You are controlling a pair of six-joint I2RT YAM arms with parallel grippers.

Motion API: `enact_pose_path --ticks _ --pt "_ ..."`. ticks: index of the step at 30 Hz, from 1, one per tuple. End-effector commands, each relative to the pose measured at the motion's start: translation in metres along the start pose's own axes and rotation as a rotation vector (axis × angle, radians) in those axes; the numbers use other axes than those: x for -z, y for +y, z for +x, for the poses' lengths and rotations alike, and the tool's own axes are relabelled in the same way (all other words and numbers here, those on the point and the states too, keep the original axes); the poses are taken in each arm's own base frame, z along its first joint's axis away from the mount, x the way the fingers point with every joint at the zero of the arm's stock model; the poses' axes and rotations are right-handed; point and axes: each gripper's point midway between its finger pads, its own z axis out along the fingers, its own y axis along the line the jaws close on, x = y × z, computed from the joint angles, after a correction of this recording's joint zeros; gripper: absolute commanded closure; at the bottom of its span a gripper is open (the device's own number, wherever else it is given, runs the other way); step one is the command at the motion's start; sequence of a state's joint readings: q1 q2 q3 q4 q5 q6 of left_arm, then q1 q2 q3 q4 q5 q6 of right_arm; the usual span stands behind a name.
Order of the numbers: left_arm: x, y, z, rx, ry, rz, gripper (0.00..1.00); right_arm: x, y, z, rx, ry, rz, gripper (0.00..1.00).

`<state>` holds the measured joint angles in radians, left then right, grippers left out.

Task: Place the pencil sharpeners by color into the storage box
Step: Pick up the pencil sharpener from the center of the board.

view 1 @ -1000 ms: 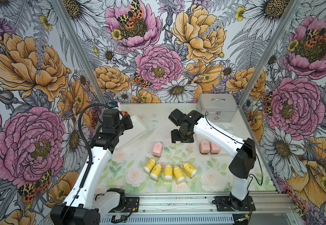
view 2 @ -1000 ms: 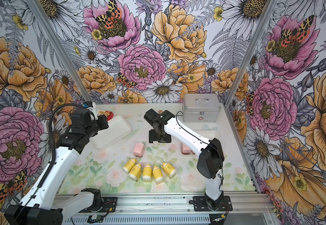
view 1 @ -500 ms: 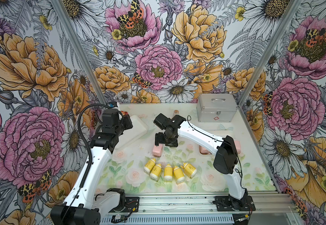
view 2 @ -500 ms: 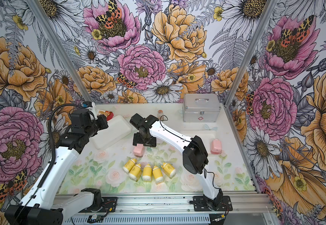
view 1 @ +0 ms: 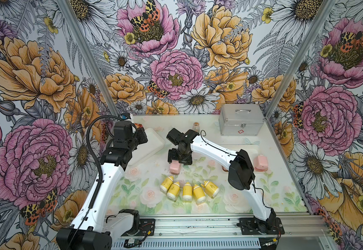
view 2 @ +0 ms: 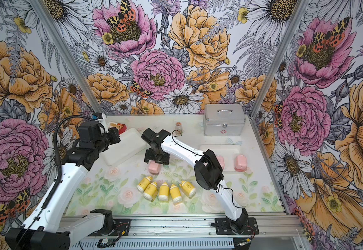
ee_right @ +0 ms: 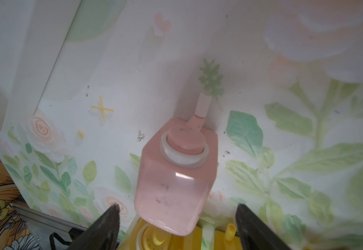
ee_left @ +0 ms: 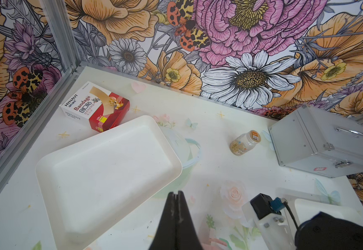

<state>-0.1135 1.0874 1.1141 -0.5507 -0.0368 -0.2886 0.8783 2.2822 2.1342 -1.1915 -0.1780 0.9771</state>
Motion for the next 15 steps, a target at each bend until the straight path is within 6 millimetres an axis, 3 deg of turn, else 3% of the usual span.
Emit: enact_pose_path --ticks 1,8,15 --pt "0.006 0.001 -0.009 0.01 -0.029 -0.001 1.0 -0.01 0.008 0.001 0.0 0.01 -0.009 0.15" --pt "0.006 0.0 -0.009 0.01 -0.029 0.004 1.0 -0.028 0.002 0.002 0.0 0.029 0.025 0.18" --pt "0.006 0.0 -0.009 0.011 -0.03 0.008 1.0 -0.037 -0.002 0.002 0.008 0.038 0.046 0.28"
